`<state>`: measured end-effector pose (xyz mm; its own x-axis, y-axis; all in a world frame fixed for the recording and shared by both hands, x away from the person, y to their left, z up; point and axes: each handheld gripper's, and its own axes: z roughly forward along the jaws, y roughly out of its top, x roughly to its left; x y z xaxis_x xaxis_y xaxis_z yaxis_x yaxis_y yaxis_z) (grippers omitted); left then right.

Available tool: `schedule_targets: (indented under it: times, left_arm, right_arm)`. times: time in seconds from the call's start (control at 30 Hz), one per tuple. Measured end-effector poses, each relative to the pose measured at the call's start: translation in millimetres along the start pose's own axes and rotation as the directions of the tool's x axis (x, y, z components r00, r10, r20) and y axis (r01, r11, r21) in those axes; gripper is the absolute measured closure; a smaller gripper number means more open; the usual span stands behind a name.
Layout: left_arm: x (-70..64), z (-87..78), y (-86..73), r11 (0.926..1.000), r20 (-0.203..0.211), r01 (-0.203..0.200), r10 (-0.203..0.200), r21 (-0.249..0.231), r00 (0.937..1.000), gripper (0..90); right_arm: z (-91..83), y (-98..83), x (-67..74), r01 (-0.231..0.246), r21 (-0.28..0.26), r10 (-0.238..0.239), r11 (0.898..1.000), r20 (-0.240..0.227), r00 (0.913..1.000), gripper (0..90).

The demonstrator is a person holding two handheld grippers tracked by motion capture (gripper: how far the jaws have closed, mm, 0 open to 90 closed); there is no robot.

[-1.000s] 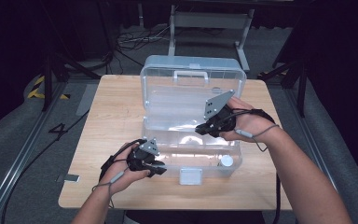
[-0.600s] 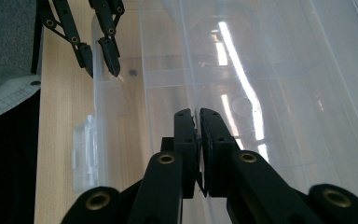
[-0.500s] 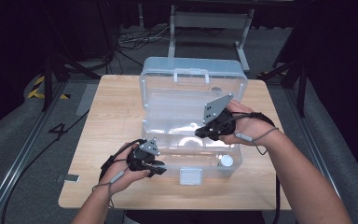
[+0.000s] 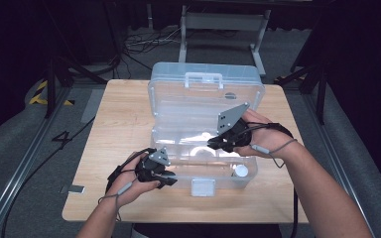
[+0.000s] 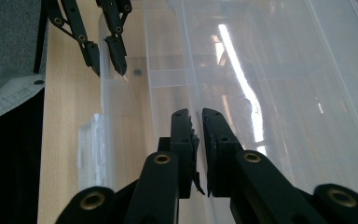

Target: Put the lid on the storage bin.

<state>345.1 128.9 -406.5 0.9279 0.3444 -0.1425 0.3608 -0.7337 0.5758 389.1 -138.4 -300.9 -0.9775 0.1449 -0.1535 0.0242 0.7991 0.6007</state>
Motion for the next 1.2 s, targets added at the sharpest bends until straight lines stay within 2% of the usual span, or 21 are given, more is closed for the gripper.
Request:
schedule_targets:
  times: [0.5,0.67,0.97,1.2]
  left_arm:
    - [-1.9,0.6,0.7,0.9992,-0.02,-0.039,0.04,0.011,0.999,75.4]
    - [-2.4,0.5,0.8,0.999,-0.02,-0.043,0.044,0.014,0.9989,75.4]
    - [-3.0,0.8,0.8,0.9989,-0.024,-0.044,0.044,0.015,0.9987,75.6]
    - [-3.3,0.9,0.9,0.9989,-0.025,-0.043,0.044,0.016,0.9987,75.6]
  right_arm:
    - [2.0,-2.5,4.8,-0.003,-0.004,0.003,1.0,-0.015,0.9999,82.7]
    - [3.1,-2.7,7.6,0.004,0.003,-0.004,1.0,-0.016,0.9999,82.4]
    - [3.9,-8.1,9.9,-0.02,-0.025,0.019,0.999,-0.029,0.9994,80.0]
    - [4.9,-10.1,12.3,-0.019,-0.031,0.018,0.999,-0.038,0.9991,77.8]
